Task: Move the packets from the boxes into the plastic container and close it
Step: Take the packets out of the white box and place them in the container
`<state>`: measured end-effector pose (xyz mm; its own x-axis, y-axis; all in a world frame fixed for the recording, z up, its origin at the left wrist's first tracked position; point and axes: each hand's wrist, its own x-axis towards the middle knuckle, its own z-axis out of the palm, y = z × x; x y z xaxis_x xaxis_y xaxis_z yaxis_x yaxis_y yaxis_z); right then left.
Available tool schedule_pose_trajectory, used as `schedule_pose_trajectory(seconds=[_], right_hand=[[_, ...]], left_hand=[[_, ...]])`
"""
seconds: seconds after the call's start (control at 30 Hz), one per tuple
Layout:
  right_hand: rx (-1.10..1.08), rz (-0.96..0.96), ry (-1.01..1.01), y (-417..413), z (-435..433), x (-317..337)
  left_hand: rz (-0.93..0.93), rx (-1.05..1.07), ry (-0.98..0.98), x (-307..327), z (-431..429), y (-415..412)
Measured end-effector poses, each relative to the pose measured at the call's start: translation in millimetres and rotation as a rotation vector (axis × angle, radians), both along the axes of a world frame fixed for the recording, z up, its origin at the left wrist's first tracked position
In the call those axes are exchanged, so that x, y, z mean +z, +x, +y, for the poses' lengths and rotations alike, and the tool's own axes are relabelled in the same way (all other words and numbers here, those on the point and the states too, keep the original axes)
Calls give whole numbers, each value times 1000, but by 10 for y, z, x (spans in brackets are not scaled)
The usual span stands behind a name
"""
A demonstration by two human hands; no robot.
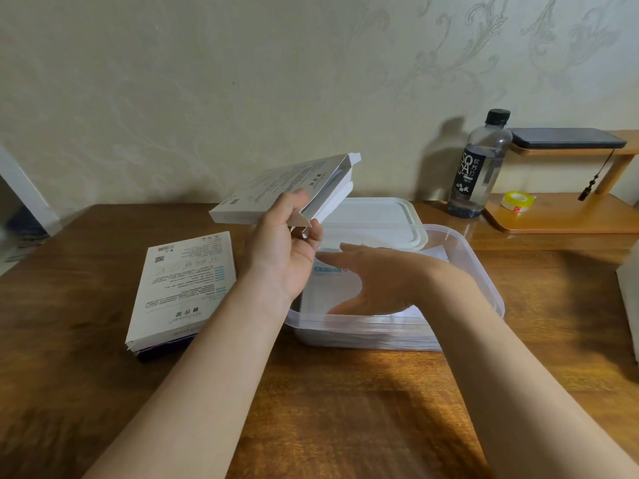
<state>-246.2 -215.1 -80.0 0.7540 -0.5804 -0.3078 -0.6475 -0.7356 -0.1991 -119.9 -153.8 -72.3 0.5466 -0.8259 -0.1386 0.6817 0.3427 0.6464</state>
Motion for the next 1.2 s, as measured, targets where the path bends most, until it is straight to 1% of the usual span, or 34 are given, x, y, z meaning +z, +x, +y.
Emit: schedule_pose_trajectory(seconds=[0.5,0.6,0.73,0.8,0.87,1.0,1.07,1.13,1.2], right_hand=[[3,136,17,71,-16,-129],[3,116,16,59,-7,-111],[-19,41,35,6,-11,-38],[-42,-34,43,-32,-13,18],[-117,-198,26,-86,-37,84],[-331,-737,-128,-172,-114,212],[-383,-956,-104,-150,-108,234],[-414,-1053,-53,-105,-98,214],[-426,-1078,-27,-70,-107,171]], left_hand=[[-3,-2,-20,-38,-25,29],[-17,-5,-23,-38,-25,26],[-10,-8,-19,-40,-27,30],[-7,-13,-13,-47,-34,40],[-8,-16,0,-51,-47,54],[-36,-33,32,-54,-61,51],[-43,-28,38,-64,-66,51],[-63,-33,43,-71,-70,38],[-81,-48,48,-71,-64,26]])
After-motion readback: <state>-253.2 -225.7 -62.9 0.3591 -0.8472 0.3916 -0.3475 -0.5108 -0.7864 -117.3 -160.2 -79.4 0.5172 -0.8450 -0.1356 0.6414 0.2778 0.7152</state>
